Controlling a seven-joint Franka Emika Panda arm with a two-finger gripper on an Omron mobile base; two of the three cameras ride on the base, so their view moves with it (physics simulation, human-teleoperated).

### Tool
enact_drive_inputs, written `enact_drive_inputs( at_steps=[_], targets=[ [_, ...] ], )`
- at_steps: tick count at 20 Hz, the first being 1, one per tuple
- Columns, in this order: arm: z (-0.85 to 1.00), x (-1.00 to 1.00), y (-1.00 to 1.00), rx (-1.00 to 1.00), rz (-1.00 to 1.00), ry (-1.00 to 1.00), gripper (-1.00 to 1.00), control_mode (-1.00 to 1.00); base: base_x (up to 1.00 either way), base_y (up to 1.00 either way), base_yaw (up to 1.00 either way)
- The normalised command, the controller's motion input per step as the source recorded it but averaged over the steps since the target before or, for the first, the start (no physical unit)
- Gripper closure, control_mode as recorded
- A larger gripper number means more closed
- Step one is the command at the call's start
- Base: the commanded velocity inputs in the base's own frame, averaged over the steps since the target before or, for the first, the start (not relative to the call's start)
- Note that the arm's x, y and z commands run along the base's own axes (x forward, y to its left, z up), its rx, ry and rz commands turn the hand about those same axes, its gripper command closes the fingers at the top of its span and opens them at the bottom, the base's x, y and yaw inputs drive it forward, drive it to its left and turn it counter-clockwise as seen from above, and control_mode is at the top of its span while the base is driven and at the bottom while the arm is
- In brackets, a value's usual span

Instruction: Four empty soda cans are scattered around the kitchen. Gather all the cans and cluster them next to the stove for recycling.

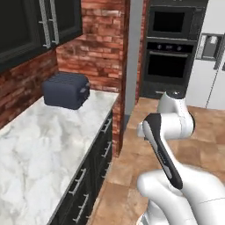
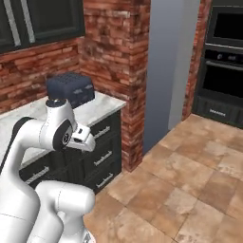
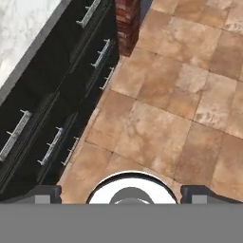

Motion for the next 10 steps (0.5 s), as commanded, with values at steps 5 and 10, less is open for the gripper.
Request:
enact_drive_inputs(
  at_steps=[5, 10],
  targets=[
    [0.00, 0.00, 0.00, 0.00, 0.00, 0.00, -1.00, 1.00, 0.00, -0.08, -0.90],
    [0.00, 0.00, 0.00, 0.00, 0.00, 0.00, -1.00, 1.00, 0.12, -0.10, -0.82]
  ],
)
